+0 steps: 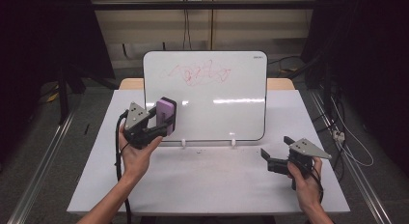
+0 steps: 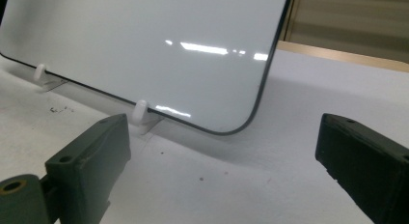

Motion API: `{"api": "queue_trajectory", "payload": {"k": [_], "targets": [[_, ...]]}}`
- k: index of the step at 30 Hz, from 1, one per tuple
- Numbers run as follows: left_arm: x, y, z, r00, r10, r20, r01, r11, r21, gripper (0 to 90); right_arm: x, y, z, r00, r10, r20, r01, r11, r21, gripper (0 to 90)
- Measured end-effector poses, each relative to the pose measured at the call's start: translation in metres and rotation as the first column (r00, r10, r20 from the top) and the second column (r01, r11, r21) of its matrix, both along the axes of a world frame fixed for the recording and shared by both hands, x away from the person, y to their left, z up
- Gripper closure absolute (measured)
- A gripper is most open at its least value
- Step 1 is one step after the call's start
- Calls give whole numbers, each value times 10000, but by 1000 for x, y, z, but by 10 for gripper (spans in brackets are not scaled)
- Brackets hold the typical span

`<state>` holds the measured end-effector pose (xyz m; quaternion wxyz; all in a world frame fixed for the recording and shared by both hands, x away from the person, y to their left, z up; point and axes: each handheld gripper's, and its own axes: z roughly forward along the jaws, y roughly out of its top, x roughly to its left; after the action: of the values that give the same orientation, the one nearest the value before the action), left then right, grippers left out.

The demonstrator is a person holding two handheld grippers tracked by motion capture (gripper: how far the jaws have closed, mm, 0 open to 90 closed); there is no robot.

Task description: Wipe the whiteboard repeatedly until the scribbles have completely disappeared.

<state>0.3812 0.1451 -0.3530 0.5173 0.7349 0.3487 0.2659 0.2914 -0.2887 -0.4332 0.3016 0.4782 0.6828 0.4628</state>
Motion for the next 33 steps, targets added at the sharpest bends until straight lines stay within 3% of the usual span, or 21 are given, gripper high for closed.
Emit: {"api": "queue_trajectory", "payload": {"k": [2,7,11,16,24,27,33], "targets": [[1,1,1,10000,-45,6,45,10000,9,411,0,-2,-1,9999,-114,50,113,9999,114,49],[3,6,6,9997,205,162,-213,9986,489,411,1,-1,-4,9998,-185,31,184,9998,118,50],[9,8,10,9987,454,214,-466,9971,598,411,0,1,-4,10000,-28,53,28,10000,55,50],[17,9,17,9954,778,551,-827,9921,947,412,-3,5,-4,9997,224,77,-224,9997,-61,46],[36,5,32,9858,1375,968,-1514,9763,1544,412,-4,5,-5,9994,342,57,-342,9994,-23,46],[43,0,37,9808,1523,1215,-1746,9638,2013,412,-3,5,-6,9994,333,-13,-333,9994,22,46],[60,-7,49,9735,1791,1420,-2099,9466,2447,412,-3,5,-6,9992,392,-51,-392,9992,19,46]]}}
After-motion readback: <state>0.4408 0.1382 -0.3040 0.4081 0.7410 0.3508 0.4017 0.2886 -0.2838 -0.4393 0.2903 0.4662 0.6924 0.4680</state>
